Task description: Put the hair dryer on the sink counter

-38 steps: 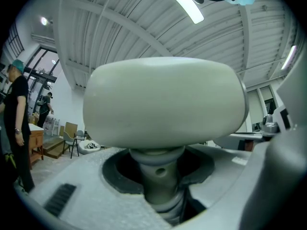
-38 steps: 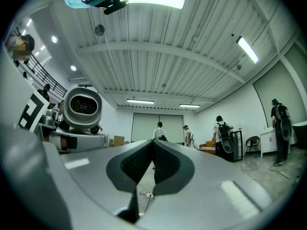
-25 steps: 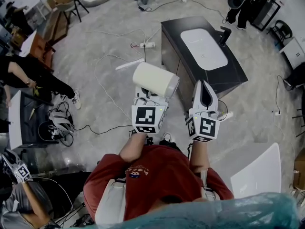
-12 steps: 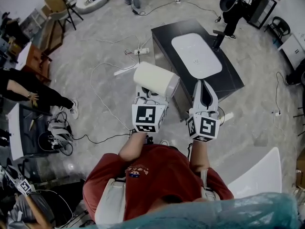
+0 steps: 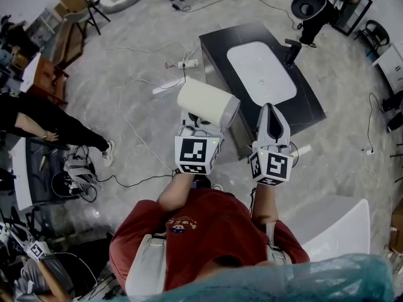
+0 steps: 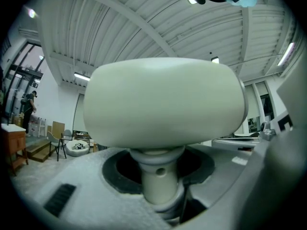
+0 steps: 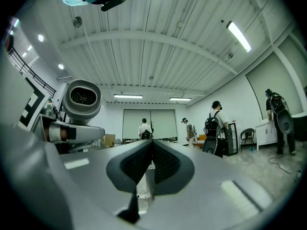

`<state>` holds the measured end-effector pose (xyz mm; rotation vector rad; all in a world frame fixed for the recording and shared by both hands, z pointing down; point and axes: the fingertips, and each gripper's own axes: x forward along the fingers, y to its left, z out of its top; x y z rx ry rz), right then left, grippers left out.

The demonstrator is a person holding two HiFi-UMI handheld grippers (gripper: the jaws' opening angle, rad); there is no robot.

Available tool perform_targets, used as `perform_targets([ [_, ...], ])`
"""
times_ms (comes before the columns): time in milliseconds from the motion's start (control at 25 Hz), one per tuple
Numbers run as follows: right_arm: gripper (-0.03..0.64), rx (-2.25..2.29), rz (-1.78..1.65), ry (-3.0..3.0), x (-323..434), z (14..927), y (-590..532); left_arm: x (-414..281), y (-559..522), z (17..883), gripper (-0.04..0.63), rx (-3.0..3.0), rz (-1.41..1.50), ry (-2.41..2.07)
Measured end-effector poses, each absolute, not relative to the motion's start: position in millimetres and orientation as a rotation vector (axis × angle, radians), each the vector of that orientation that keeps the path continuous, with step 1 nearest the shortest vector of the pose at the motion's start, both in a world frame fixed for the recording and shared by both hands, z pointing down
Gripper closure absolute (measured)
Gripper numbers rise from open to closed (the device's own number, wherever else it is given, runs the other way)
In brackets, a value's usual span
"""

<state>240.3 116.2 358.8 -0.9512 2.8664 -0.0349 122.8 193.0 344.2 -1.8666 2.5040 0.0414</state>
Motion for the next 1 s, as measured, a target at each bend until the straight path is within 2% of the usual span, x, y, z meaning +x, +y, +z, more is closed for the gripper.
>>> perform_targets([
  [280,0.615,-0.964,-0.03,2.87,199.5,365.9,85.5,79.9,160.5,356.5,0.413,-1.885,0.039,2.51],
  [1000,0.615,-1.012,0.038,2.887,13.0,353.5,20.7,-103.7,87.3,361.5,0.41,-1.952,0.057,2.522],
])
